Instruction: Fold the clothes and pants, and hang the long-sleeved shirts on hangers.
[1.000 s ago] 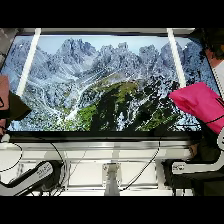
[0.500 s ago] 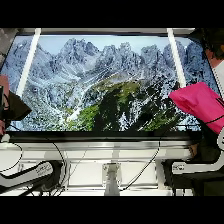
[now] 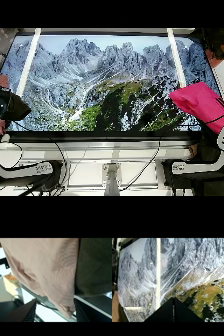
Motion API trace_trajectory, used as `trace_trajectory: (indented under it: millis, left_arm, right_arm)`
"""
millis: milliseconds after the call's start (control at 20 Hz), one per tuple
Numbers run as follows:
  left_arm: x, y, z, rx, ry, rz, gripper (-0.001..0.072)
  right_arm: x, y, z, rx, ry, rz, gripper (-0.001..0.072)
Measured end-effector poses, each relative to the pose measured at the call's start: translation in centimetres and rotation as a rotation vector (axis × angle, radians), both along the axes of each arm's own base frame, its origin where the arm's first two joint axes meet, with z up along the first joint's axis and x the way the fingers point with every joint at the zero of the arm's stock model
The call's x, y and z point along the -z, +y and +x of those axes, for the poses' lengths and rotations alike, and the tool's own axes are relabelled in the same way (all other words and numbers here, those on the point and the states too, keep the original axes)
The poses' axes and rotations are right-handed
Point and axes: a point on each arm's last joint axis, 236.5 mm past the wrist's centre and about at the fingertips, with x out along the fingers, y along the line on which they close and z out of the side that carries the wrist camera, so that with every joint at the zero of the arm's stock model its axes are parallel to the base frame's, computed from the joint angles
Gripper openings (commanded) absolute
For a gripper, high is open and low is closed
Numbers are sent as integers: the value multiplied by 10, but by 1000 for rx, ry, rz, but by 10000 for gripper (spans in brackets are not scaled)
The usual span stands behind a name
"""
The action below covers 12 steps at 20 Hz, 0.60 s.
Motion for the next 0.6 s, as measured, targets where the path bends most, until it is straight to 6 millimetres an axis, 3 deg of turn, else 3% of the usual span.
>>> trace_trajectory:
  millis: [600]
  left_arm:
    - [16, 21, -10, 43, 88, 5, 531]
  right_arm:
    - [0, 0, 0, 0, 0, 1, 20]
